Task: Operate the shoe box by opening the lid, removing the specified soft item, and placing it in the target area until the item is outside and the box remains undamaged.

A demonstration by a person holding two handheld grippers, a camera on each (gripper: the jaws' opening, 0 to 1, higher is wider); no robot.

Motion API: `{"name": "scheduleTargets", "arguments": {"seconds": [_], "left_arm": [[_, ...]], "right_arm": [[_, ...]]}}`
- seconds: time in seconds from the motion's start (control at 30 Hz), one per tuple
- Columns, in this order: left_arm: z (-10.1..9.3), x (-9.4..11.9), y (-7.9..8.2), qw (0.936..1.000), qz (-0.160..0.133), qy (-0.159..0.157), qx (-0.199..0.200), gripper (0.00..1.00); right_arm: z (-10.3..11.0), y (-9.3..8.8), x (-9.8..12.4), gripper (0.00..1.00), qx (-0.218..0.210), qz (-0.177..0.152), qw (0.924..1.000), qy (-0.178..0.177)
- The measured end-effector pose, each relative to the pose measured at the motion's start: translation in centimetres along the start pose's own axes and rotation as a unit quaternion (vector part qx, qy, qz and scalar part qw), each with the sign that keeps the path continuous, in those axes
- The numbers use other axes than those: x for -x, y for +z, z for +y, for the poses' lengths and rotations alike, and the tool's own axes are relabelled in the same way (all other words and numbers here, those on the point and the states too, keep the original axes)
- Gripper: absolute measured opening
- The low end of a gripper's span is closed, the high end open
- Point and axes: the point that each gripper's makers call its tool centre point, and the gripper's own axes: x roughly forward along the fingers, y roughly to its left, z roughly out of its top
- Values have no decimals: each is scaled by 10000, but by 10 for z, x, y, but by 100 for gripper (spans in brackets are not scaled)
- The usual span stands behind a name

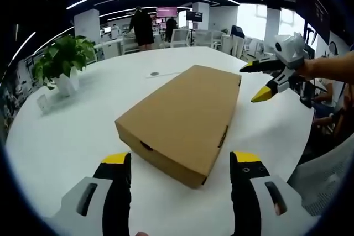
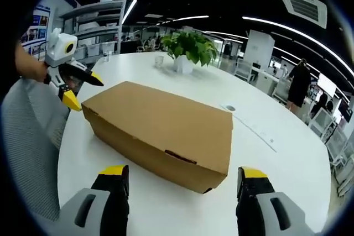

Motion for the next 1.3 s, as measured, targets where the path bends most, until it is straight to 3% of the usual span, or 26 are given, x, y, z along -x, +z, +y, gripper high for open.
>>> {"name": "scheduleTargets", "arguments": {"seconds": [0.4,0.53,0.63,0.87,1.3], "left_arm": [[-11,-16,-11,9997,124,-14,188,69],[-13,-19,-12,9994,82,-36,348,66],[-10,-19,-7,9990,-46,43,439,64],[-9,-21,-7,9991,3,120,415,64],[-1,-19,-7,9994,65,0,334,61]], "right_arm": [[-8,-12,-18,73,-5,119,9993,366],[-7,-6,-24,70,-71,13,9987,499],[-9,-4,-25,68,-166,-25,9986,498],[-5,-3,-24,65,-196,4,9984,526],[1,-3,-22,63,-402,18,9982,444]]}}
